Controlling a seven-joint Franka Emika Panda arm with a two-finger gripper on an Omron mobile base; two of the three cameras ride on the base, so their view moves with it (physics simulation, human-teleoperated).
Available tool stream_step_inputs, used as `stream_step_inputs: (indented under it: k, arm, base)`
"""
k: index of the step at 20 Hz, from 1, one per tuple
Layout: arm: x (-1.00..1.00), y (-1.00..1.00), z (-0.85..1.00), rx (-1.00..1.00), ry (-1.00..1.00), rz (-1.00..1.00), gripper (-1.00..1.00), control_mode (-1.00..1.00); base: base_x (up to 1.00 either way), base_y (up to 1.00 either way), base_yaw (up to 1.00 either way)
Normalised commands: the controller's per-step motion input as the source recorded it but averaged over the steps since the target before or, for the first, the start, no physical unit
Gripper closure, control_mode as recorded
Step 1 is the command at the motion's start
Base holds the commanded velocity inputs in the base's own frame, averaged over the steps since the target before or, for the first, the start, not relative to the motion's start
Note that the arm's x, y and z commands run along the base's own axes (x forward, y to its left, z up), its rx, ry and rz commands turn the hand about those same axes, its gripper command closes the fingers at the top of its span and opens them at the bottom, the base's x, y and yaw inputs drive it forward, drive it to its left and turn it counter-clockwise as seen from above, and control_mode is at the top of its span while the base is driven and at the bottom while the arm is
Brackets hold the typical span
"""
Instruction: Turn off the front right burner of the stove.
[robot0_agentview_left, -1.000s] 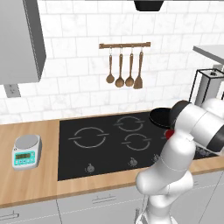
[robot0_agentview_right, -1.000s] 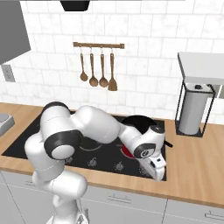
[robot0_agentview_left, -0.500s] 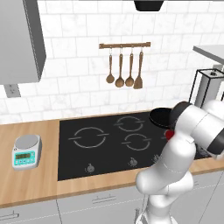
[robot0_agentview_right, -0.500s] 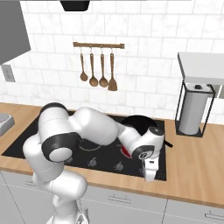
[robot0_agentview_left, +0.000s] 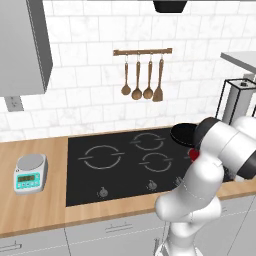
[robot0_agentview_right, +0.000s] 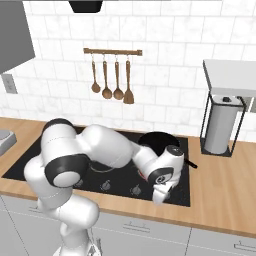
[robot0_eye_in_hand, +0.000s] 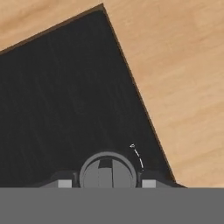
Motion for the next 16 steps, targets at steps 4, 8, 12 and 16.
stream_step_inputs:
  k: [4,8,12,16]
  arm:
    - [0.03,0.00,0.00,0.00,0.02,-0.68,1.00,-1.00]
    - [0.16,0.00,0.00,0.00,0.02,-0.71,1.00,-1.00]
    - [0.21,0.00,0.00,0.00,0.01,-0.74,1.00,-1.00]
    - [0.16,0.00,0.00,0.00,0.00,-0.76,1.00,-1.00]
  base:
    - [0.00,0.00,0.00]
    - [0.00,0.00,0.00]
    - [0.00,0.00,0.00]
    - [0.00,0.00,0.00]
